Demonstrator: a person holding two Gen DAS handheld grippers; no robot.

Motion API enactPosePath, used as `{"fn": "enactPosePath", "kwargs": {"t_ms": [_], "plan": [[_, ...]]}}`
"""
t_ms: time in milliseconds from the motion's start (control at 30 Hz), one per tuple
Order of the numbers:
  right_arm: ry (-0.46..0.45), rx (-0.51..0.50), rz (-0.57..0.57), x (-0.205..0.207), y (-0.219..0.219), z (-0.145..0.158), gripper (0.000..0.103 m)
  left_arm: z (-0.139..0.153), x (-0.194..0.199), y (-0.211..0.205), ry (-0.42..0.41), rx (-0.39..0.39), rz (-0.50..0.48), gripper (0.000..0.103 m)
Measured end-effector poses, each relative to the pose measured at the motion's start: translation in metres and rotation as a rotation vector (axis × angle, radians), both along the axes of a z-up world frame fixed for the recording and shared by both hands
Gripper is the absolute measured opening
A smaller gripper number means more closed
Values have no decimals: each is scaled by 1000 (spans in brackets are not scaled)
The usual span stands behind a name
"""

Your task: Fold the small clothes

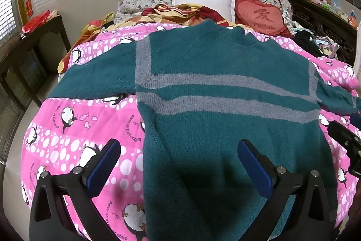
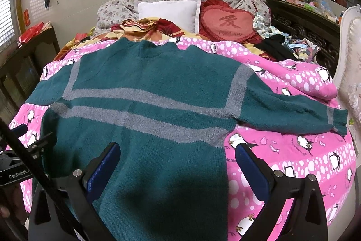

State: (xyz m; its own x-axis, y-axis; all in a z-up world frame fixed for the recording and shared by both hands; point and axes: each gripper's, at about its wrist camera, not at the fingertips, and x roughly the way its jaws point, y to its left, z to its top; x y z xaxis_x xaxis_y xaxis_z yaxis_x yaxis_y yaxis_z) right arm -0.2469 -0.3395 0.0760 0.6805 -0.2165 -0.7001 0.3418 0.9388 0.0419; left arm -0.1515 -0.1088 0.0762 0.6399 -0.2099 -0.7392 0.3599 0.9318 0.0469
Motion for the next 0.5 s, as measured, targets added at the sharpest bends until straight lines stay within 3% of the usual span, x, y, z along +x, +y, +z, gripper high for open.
{"fn": "enactPosePath", "kwargs": {"t_ms": [500], "plan": [[-23,-20,3,2,1,-5,103,-4,3,-2,8,3,0,103]]}}
